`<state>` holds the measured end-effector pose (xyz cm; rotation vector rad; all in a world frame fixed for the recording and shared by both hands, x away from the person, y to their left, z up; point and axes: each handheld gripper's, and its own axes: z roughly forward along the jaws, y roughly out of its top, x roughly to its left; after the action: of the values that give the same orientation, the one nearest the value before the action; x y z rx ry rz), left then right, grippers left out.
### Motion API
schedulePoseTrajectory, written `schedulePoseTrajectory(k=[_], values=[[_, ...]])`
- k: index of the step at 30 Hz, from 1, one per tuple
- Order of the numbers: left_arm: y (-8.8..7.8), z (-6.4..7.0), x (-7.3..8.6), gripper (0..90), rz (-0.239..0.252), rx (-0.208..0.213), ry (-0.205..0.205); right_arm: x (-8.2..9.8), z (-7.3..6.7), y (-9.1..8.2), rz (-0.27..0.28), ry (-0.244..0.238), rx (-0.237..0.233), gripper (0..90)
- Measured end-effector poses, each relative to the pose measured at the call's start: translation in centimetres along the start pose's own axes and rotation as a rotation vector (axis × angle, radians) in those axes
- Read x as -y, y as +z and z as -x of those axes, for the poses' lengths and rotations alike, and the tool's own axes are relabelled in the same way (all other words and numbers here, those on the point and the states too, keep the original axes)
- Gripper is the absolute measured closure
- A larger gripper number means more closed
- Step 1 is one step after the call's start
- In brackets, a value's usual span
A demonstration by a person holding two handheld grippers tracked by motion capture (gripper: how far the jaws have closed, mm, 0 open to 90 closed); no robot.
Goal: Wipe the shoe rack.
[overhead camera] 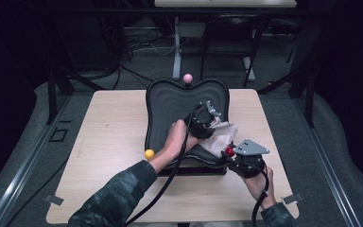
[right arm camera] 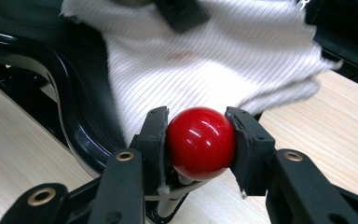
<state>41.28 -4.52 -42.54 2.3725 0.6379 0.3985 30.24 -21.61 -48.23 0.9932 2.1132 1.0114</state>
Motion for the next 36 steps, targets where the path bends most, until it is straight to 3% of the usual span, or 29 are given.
schedulePoseTrajectory(k=[6, 11, 27, 36], values=[[-0.2, -1.4, -0.6, 74.9, 0.01, -0.057, -0.015, 0.0, 0.0, 0.0, -0.003, -0.002, 0.0, 60.3], [-0.3, -2.7, -1.5, 74.9, 0.024, -0.104, -0.05, 0.0, 0.0, 0.0, -0.007, -0.001, 0.003, 60.2], [0.2, -5.1, -4.6, 74.3, 0.053, -0.228, -0.114, 0.0, 0.0, 0.0, -0.001, -0.004, 0.0, 60.2], [0.6, -5.7, -6.0, 73.9, 0.039, -0.285, -0.106, 0.0, 0.0, 0.0, 0.002, -0.002, 0.008, 60.2]])
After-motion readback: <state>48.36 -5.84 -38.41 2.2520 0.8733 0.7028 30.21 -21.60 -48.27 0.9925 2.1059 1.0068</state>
